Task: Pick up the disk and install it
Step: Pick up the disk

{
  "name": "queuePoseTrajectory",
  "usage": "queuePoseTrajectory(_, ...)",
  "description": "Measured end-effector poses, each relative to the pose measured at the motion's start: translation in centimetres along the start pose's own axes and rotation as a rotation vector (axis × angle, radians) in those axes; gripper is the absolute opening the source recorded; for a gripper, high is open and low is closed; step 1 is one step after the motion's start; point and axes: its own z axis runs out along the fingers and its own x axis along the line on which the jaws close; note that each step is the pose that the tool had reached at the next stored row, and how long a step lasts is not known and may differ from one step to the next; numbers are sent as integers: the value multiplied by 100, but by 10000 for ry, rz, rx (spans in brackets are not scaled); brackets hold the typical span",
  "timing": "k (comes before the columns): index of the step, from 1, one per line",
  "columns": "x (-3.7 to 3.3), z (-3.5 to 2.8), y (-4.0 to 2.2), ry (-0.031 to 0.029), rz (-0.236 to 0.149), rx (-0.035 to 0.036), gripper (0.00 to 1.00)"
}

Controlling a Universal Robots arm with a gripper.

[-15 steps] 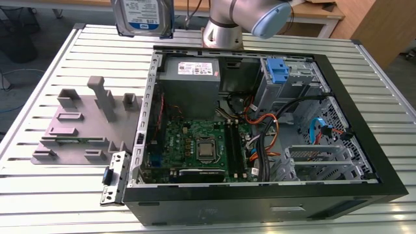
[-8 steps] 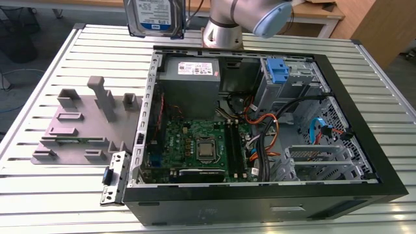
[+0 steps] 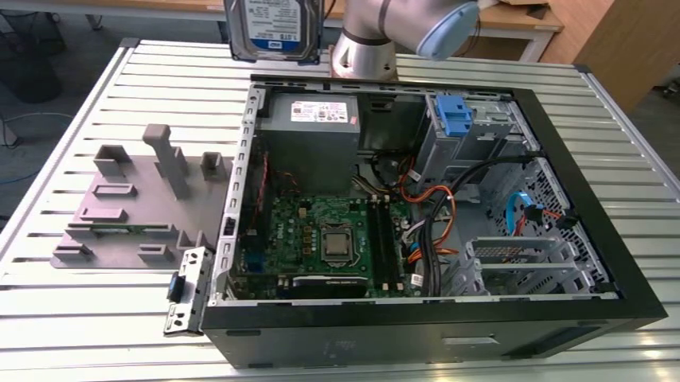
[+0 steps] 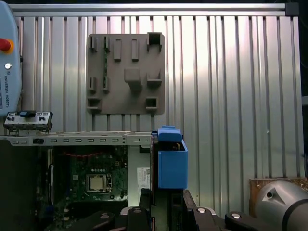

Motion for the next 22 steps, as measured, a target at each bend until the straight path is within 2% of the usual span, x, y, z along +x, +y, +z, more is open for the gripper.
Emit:
queuePoseTrajectory(18, -16, -14, -506, 0, 0, 0, 35)
queuePoseTrajectory(22, -19, -16, -597, 0, 0, 0, 35)
